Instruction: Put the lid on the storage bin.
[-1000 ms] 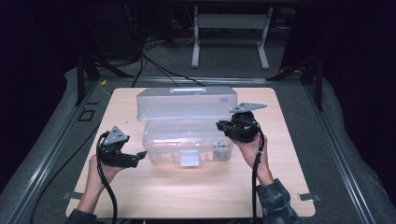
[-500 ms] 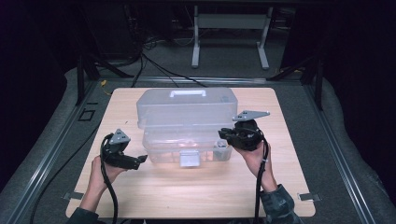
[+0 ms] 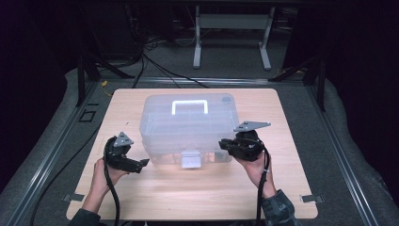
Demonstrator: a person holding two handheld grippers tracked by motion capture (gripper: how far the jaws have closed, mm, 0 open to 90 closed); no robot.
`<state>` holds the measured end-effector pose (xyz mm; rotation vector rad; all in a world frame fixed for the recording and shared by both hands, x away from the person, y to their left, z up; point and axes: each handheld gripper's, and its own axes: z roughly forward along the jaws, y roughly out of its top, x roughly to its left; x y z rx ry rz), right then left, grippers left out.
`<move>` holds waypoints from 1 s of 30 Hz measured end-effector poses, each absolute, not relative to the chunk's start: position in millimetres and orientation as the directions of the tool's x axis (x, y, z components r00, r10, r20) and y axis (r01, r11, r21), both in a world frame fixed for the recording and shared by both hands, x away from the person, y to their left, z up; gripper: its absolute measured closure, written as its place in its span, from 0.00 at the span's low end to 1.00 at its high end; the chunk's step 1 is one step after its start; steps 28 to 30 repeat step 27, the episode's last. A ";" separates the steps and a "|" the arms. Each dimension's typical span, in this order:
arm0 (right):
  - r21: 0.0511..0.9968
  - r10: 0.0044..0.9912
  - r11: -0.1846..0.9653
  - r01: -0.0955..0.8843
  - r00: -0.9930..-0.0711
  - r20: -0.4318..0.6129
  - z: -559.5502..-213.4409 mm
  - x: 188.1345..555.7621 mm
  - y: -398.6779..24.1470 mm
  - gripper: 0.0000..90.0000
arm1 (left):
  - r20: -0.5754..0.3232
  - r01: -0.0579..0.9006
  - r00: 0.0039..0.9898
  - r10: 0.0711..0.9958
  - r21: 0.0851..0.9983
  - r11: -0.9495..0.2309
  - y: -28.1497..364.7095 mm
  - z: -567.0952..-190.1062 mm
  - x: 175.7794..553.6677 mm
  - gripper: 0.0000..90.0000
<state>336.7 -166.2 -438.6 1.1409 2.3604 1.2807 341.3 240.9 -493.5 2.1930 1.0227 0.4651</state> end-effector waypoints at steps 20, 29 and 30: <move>0.683 0.813 0.367 0.631 -0.574 0.093 -502.9 320.3 -201.9 0.33 | 0.018 0.582 0.601 0.799 0.675 -0.454 251.6 -510.8 344.8 0.00; 0.644 0.867 0.361 0.674 -0.497 0.034 -519.1 333.2 -220.9 0.14 | 0.021 0.589 0.607 0.795 0.659 -0.467 251.7 -518.0 349.6 0.00; 0.644 0.867 0.361 0.674 -0.497 0.034 -519.1 333.2 -220.9 0.14 | 0.021 0.589 0.607 0.795 0.659 -0.467 251.7 -518.0 349.6 0.00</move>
